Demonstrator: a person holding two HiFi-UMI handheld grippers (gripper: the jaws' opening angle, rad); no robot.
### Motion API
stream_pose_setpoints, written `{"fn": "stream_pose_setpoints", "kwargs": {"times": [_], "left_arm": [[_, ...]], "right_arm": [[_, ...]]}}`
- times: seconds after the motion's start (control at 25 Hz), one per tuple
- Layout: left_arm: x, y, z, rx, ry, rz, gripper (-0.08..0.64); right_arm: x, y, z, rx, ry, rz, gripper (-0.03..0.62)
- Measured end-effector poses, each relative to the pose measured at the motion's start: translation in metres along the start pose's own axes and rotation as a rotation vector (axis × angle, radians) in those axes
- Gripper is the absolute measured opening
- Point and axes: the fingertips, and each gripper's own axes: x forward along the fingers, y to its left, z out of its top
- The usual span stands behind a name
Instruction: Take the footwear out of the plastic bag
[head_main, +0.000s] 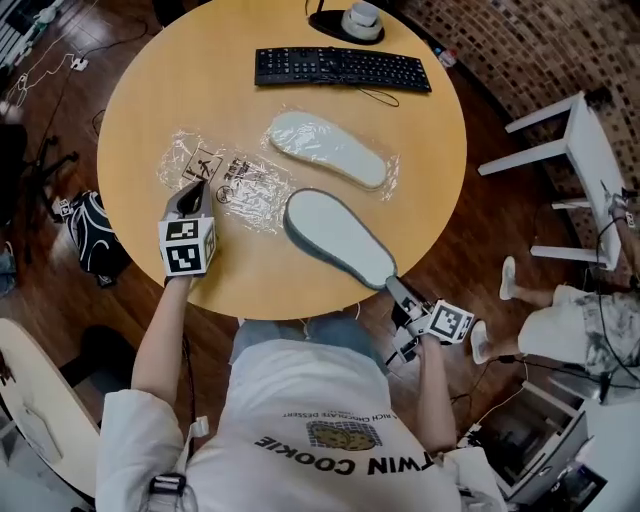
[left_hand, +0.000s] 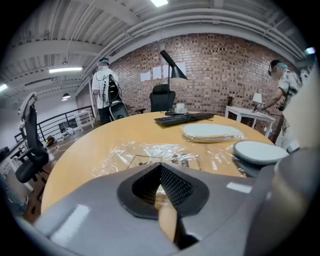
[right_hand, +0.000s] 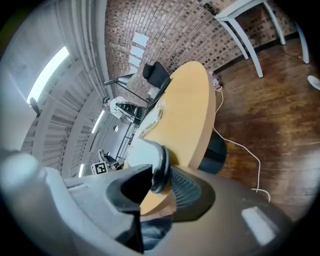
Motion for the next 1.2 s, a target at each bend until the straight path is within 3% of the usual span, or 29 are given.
{"fn": "stream_pose_setpoints", "kwargs": {"times": [0.2, 0.36, 0.6, 0.8, 1.2], "left_arm": [[-0.034, -0.07, 0.012, -0.041, -0.064, -0.086, 0.003], [-0.063, -0.145, 0.021, -0.07, -0.116, -0.117, 0.003], [-0.113, -0.233, 0.026, -0.144, -0.183, -0.057, 0.003], [-0.159, -0.304, 0.02, -0.178, -0.179, 0.011, 0.003], [-0.239, -0.391, 0.007, -0.169, -0.191, 0.054, 0.003]], "right_arm": [[0.002, -0.001, -0.003, 0.008, 0.027, 0.011, 0.136], [-0.018, -0.012, -0.004, -0.074, 0.086, -0.022, 0.155], [-0.052, -0.014, 0.012, -0.277, 0.144, 0.094, 0.155], [-0.089, 0.005, 0.02, -0.458, 0.185, 0.19, 0.155], [-0.148, 0.062, -0.022, -0.76, 0.195, 0.256, 0.135]]}}
